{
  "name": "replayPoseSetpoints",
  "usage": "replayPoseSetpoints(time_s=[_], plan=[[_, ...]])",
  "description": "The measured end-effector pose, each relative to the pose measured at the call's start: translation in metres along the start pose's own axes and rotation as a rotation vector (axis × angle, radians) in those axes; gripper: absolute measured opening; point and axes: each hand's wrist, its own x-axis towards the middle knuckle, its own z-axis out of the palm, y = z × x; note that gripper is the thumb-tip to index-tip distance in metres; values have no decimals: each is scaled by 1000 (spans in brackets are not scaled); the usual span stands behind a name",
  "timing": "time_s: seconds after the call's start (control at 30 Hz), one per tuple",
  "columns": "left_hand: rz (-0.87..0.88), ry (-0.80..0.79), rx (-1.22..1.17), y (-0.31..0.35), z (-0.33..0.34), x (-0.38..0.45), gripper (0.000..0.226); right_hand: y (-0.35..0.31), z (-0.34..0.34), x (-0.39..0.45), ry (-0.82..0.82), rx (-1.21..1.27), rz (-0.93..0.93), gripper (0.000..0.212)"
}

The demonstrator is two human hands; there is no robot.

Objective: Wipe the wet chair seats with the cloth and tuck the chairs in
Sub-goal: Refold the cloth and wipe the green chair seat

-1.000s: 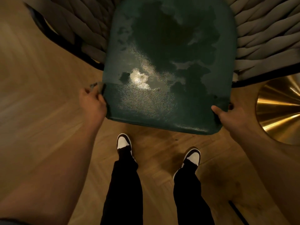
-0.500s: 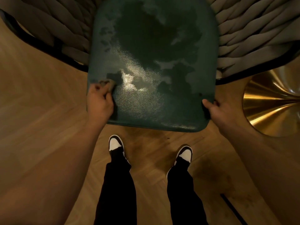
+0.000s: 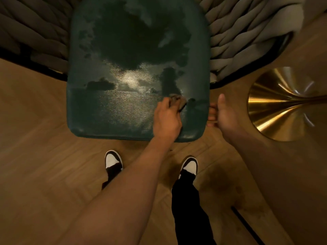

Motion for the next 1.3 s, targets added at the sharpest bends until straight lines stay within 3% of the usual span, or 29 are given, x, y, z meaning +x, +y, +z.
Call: replayPoseSetpoints(time_s=[0.3, 0.57, 0.63, 0.7, 0.83, 1.3], plan=[[148, -59, 133, 67, 54, 3, 32, 8, 1, 4, 50, -45, 23, 62], [243, -57, 286, 45, 44, 7, 33, 2, 0, -1, 3, -81, -38, 57], [219, -53, 280, 38, 34, 8, 39, -2, 1, 4, 52, -164, -75, 70], [170, -38, 264, 25, 22, 10, 43, -12, 4, 5, 72, -265, -135, 77], [64, 16, 271, -18, -10, 14, 40, -28, 15, 10, 36, -443, -145, 70], [-108, 176, 346, -166, -117, 11, 44, -32, 38, 16, 161, -557, -88, 76]])
